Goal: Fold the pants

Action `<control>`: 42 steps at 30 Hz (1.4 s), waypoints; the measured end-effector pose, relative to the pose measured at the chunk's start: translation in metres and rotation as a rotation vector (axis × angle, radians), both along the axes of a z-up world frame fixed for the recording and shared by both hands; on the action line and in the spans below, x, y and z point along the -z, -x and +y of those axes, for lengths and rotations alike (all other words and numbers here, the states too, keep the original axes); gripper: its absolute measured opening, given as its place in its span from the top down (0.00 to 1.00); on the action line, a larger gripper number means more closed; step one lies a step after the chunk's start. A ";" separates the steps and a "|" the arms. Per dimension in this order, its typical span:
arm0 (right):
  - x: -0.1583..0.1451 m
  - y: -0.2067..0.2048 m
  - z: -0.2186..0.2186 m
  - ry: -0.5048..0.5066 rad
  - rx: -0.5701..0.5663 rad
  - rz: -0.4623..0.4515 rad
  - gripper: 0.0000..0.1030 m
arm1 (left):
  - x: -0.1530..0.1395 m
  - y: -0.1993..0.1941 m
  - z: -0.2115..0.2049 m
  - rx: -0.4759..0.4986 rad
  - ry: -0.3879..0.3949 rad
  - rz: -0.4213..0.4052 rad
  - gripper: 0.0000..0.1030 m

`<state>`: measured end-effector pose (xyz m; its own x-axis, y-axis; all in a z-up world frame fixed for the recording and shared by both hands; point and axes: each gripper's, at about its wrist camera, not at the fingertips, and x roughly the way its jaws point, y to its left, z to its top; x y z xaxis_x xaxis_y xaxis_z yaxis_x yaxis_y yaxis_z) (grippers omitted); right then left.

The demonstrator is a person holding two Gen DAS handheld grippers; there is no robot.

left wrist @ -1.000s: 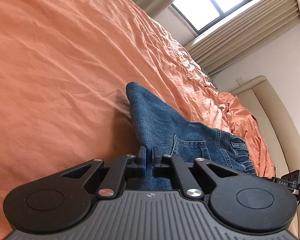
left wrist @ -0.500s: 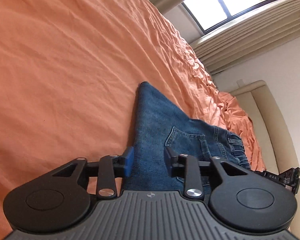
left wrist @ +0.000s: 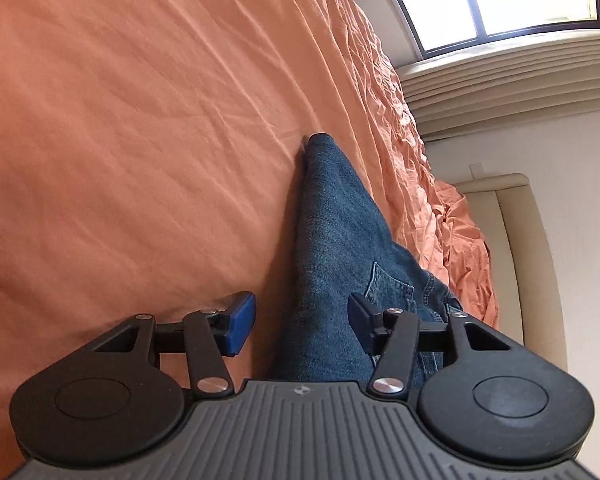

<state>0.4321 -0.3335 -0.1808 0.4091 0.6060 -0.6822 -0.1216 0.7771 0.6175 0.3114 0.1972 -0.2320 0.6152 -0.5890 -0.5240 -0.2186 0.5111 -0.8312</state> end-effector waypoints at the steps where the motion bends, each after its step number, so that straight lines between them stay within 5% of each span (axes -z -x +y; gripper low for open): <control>1: 0.003 -0.001 -0.002 -0.010 -0.004 0.001 0.83 | 0.003 -0.003 -0.001 -0.001 0.009 0.000 0.41; 4: 0.012 -0.004 -0.009 -0.033 -0.012 0.007 0.82 | 0.011 -0.013 -0.007 0.023 0.024 -0.003 0.50; 7: 0.024 -0.006 -0.017 -0.066 -0.007 0.019 0.82 | 0.013 -0.020 -0.018 0.034 -0.031 -0.003 0.70; 14: 0.038 -0.002 -0.027 -0.128 0.022 0.029 0.82 | -0.008 -0.018 -0.035 0.021 -0.132 -0.056 0.93; 23: -0.012 0.012 -0.002 -0.097 -0.018 -0.044 0.83 | -0.059 0.005 -0.044 0.028 -0.190 -0.157 0.95; 30: -0.057 0.034 0.067 -0.098 -0.136 -0.113 0.83 | -0.100 0.040 0.007 0.003 -0.248 -0.143 0.95; 42: -0.054 0.060 0.277 -0.291 -0.293 -0.143 0.83 | -0.200 0.110 0.155 -0.109 -0.603 -0.097 0.94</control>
<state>0.3717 -0.0565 -0.1270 0.2693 0.8691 -0.4150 -0.4111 0.4934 0.7665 0.2016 0.3520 -0.0321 0.7164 -0.1380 -0.6839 -0.2340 0.8759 -0.4219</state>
